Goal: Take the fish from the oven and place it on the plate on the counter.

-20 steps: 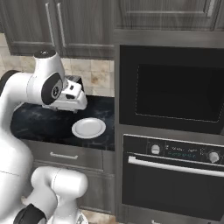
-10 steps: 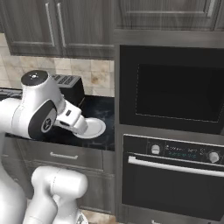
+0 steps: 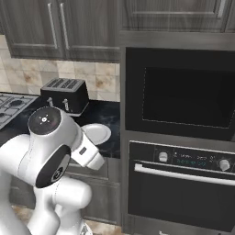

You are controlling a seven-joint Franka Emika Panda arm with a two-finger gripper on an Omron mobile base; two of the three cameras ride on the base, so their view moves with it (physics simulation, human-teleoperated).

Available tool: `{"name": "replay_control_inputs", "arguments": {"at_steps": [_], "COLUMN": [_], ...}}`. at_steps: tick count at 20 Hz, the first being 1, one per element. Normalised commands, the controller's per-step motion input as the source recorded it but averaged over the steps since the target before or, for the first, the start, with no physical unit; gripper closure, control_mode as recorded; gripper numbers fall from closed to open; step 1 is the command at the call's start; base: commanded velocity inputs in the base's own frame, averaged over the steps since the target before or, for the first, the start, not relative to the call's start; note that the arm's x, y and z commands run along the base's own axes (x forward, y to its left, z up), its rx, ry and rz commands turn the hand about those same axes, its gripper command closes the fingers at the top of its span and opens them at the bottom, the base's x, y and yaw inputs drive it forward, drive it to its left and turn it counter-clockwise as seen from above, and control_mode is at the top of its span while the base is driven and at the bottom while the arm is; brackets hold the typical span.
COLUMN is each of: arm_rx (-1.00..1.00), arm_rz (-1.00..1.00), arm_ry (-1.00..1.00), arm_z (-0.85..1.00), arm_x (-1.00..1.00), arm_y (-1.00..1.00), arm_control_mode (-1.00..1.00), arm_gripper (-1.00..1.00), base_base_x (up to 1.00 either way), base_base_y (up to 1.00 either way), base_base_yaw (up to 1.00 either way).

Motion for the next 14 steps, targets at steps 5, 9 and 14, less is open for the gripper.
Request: {"name": "replay_control_inputs", "arguments": {"at_steps": [5, 9, 14], "arm_rx": [0.06, 0.14, 0.18], "arm_rz": [-0.23, -0.13, -0.05], "arm_ry": [-0.06, 0.00, -0.10], "arm_z": [-0.02, -0.06, -0.12], "arm_x": [0.00, 0.00, -0.01], "arm_y": [-0.33, -0.35, -0.28], "arm_control_mode": [-1.00, -1.00, -1.00], "arm_gripper": [-1.00, -1.00, -1.00], "base_base_x": [0.00, 0.00, 0.00], "base_base_y": [0.00, 0.00, 0.00], "base_base_yaw": [0.00, 0.00, 0.00]}}
